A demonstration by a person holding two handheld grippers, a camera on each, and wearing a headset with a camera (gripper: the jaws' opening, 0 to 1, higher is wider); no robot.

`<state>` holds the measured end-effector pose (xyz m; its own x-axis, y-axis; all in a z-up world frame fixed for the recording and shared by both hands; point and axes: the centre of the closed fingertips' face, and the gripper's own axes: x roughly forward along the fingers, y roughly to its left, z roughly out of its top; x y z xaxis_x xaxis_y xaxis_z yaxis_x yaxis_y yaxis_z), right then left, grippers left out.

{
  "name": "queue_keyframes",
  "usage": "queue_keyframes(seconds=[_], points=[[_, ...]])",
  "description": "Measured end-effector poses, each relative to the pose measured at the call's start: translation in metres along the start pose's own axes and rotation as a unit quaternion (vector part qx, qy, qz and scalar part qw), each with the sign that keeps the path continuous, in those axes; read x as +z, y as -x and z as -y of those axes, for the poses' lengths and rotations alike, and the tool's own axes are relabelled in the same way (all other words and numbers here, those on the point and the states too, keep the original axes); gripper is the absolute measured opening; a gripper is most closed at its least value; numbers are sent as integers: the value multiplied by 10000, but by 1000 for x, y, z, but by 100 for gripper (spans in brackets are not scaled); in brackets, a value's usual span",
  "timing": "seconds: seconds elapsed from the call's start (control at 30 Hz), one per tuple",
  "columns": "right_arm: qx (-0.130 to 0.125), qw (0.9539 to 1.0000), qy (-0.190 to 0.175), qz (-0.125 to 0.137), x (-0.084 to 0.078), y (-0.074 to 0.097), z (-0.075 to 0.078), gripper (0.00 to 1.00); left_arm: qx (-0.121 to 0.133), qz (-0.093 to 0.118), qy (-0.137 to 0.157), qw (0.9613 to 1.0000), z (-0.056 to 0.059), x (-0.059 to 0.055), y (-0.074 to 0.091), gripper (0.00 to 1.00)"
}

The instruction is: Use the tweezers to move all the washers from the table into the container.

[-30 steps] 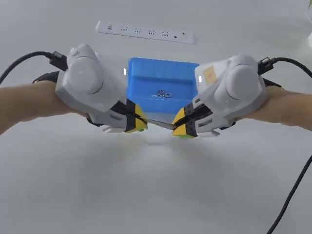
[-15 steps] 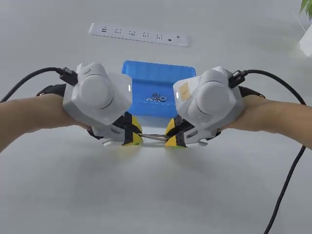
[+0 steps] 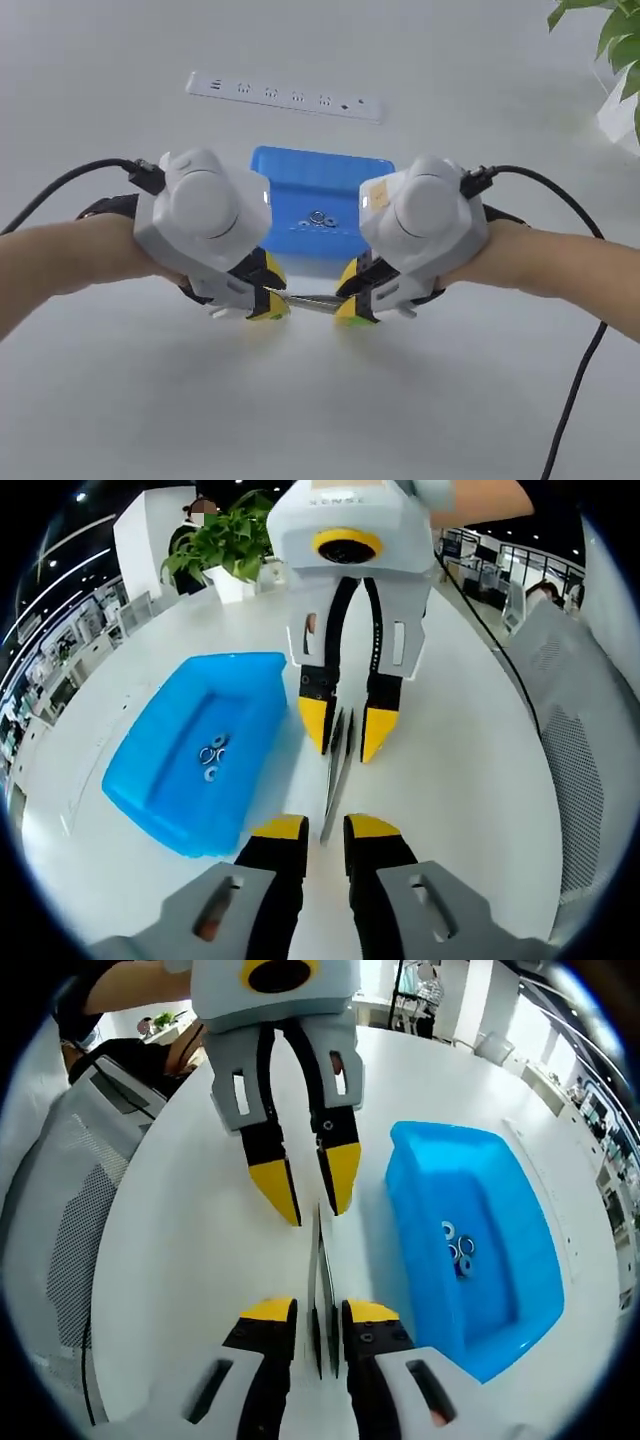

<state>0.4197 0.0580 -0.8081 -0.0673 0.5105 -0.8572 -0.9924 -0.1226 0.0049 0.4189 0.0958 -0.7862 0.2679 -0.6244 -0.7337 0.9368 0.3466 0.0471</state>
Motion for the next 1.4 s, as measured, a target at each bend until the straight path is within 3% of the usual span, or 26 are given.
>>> queue_keyframes(seconds=[0.1,0.17,0.23,0.3,0.37,0.4,0.47,0.57,0.6,0.63,0.7,0.8,0.93,1.07,1.17,1.27,1.33,1.4], points=[[-253,9997,-16,74,1,9,5,22,194,232,230,9993,-5,7,12,19],[-352,9979,-280,457,14,20,5,22,300,398,344,9982,-7,12,23,22],[-535,9946,-392,799,23,36,5,23,425,718,509,9952,-8,20,36,23],[-720,9908,-336,1093,29,53,4,24,408,1129,825,9893,-3,31,49,25],[-822,9857,-395,1420,36,68,0,27,437,1505,942,9831,3,41,63,31],[-923,9798,-567,1684,40,79,0,29,468,1609,879,9819,6,45,68,33],[-933,9692,-838,2121,47,96,-7,33,559,1724,813,9801,13,49,80,40],[-1205,9585,-955,2399,43,118,-12,39,649,1706,776,9801,20,51,91,59],[-1321,9574,-947,2389,41,122,-12,42,661,1639,837,9807,22,49,93,65],[-1656,9562,-825,2267,34,129,-9,47,677,1536,853,9821,24,46,95,72],[-1995,9550,-718,2074,25,139,-11,56,730,1498,829,9825,28,44,99,75],[-1991,9518,-789,2196,24,149,-24,64,853,1506,918,9806,33,43,107,79],[-1933,9512,-751,2284,26,156,-42,71,796,1604,1064,9781,46,48,115,96],[-1979,9524,-633,2233,27,160,-53,80,758,1645,1021,9781,58,55,124,99],[-1937,9530,-602,2252,29,161,-62,85,887,1684,973,9769,61,59,135,99],[-1973,9536,-619,2187,23,163,-67,91,1119,1838,941,9720,60,64,150,99],[-1989,9535,-690,2158,21,164,-68,96,1137,1947,912,9700,63,68,157,99],[-2019,9536,-766,2100,16,166,-70,100,1076,2433,983,9589,70,82,168,100]])
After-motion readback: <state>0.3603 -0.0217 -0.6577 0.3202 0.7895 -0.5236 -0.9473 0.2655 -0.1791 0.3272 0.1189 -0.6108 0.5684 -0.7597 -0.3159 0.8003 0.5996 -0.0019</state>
